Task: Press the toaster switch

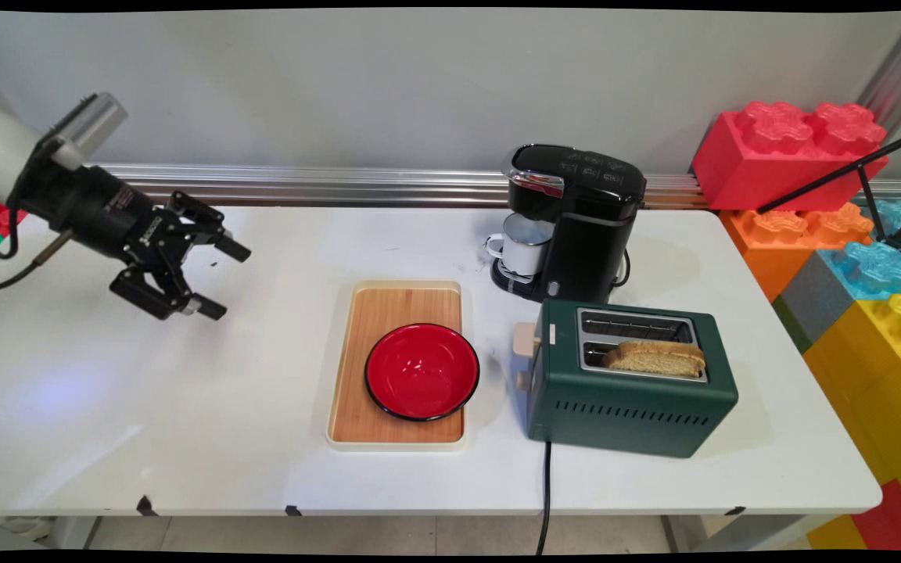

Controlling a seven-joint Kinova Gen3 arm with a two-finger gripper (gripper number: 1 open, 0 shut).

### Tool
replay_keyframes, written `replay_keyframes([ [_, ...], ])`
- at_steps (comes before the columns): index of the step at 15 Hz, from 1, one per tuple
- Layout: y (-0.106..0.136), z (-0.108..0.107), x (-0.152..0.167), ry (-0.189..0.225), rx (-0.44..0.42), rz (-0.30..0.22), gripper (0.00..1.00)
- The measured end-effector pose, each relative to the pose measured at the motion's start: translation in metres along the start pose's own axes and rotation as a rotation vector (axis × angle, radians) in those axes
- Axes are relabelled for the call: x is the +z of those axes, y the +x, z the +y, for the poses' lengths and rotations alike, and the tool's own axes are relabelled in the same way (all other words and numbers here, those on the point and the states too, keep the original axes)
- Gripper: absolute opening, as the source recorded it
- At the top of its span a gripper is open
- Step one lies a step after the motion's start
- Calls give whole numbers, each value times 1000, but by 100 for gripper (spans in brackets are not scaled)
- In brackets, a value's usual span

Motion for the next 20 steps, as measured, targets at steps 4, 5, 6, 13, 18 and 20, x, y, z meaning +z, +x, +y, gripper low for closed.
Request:
replay_keyframes([
  [4,10,-2,-2,-12,-4,70,100],
  [5,13,-2,-2,-17,-3,82,100],
  [6,15,-2,-1,-22,-2,93,100],
  [13,33,-5,10,-55,3,141,0],
  [18,69,-17,47,-55,-8,201,0],
  [20,82,-21,64,-57,-17,222,0],
])
